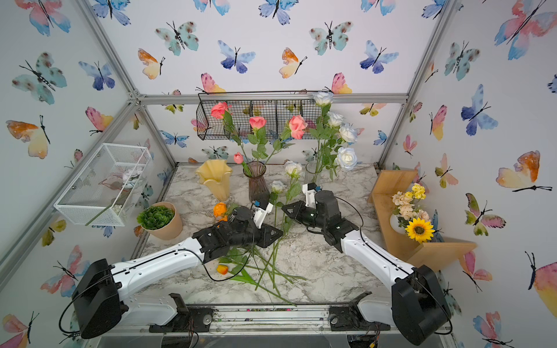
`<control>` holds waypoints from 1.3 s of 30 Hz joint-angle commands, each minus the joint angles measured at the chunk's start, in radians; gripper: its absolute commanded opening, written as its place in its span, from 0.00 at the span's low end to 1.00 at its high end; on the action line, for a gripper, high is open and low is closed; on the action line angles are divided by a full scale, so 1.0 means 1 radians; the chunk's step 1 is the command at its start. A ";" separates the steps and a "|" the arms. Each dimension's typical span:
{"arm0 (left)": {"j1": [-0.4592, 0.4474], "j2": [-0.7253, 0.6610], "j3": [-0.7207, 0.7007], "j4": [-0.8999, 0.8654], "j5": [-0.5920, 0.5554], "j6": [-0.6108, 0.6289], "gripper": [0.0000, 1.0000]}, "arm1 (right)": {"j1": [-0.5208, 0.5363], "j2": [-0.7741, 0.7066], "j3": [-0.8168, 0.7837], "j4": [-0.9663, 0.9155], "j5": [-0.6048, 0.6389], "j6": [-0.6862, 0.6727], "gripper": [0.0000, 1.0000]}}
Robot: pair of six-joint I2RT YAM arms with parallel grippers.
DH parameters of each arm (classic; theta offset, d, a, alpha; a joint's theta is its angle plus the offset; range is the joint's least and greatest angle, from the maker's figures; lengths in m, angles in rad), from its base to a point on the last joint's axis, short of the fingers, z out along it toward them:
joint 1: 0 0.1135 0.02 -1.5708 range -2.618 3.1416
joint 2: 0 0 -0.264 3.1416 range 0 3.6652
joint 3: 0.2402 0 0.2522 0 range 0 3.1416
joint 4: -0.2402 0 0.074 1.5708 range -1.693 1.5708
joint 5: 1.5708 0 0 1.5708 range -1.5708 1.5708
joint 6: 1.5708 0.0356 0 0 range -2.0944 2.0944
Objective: Arrange the flowers in different vases according to their colors
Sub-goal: Pick up the flower at the center of the board.
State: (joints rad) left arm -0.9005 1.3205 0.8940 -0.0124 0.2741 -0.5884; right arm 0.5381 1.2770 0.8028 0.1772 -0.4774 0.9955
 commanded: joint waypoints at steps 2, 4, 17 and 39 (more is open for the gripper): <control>-0.002 0.004 0.018 0.005 0.004 0.021 0.05 | 0.002 -0.006 -0.011 0.036 -0.015 0.003 0.02; -0.002 0.003 0.018 -0.001 -0.004 0.024 0.01 | 0.002 -0.008 -0.013 0.039 -0.017 0.005 0.02; -0.002 -0.047 0.021 -0.056 -0.042 0.084 0.00 | 0.003 -0.009 -0.001 0.007 0.004 -0.018 0.48; -0.003 -0.143 -0.050 -0.123 -0.047 0.127 0.00 | -0.013 0.000 0.168 -0.172 0.166 -0.172 0.50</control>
State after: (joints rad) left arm -0.8989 1.2064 0.8593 -0.1215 0.2405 -0.4870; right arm 0.5343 1.2736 0.9363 0.0292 -0.3485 0.8520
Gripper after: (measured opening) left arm 0.063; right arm 0.501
